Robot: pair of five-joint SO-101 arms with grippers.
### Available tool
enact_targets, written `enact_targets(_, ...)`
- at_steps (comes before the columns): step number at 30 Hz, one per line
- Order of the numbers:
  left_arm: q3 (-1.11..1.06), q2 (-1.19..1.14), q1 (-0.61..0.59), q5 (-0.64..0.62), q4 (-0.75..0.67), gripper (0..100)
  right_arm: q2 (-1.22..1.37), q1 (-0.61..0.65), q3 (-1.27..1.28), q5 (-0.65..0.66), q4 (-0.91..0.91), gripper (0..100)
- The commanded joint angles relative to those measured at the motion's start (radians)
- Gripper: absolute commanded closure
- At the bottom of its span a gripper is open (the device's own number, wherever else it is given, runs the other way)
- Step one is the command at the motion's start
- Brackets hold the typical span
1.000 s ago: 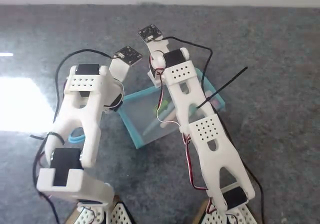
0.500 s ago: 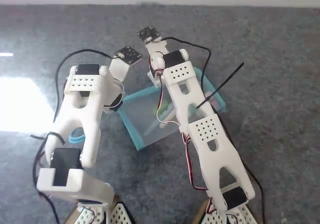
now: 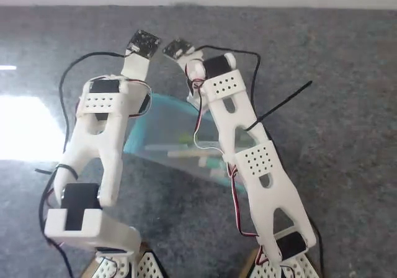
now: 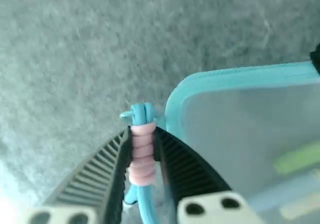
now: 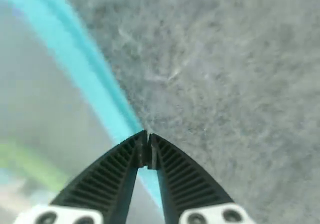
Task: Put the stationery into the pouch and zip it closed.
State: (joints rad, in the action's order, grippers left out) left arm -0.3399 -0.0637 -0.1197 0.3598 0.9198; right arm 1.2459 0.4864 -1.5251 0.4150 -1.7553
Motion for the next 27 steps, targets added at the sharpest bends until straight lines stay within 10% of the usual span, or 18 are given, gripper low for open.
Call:
enact_targets(1,-0.004,0.032,-0.006,-0.020,-0.098,99,-0.134,0.007,-0.017,-0.041,-0.045,99.1)
enact_targets(12,-0.162,0.046,-0.051,-0.110,-0.528,99,-0.220,-0.071,0.078,-0.110,-0.019,98.7)
enact_targets(22,-0.171,0.206,-0.018,-0.110,-0.423,99,-0.125,-0.090,0.121,-0.069,0.151,60.4)
enact_targets(27,-0.174,0.226,-0.005,-0.109,-0.393,99,-0.067,-0.058,0.121,-0.114,0.257,61.8)
